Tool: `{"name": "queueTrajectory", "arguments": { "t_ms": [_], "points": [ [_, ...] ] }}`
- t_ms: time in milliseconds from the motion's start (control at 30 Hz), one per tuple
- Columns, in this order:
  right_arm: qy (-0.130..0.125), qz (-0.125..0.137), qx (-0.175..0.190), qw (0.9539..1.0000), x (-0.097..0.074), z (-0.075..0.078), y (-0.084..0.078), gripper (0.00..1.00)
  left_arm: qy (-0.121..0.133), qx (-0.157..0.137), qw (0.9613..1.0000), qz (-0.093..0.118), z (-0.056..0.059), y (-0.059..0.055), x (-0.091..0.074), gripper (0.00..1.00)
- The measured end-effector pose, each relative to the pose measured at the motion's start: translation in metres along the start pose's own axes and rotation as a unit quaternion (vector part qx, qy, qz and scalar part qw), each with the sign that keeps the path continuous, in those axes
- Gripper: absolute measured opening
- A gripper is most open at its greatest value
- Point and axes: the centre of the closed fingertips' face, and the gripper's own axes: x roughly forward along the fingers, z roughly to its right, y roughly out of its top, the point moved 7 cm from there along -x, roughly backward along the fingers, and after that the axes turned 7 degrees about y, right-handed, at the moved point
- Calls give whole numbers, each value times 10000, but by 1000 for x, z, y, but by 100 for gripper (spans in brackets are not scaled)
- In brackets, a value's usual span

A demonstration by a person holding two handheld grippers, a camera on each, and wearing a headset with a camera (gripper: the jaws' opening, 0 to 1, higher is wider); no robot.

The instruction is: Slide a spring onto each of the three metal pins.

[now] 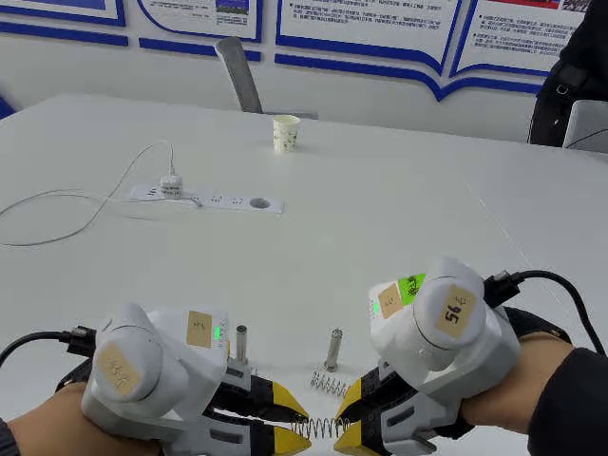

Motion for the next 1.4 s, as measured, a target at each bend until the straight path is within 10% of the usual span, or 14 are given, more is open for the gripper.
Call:
{"name": "queueTrajectory", "arguments": {
  "t_ms": [1400],
  "points": [
    [-28,317,-365,9988,-14,-12,43,12,0,-122,9999,-40,2,-4,2,11]
  ]
}}
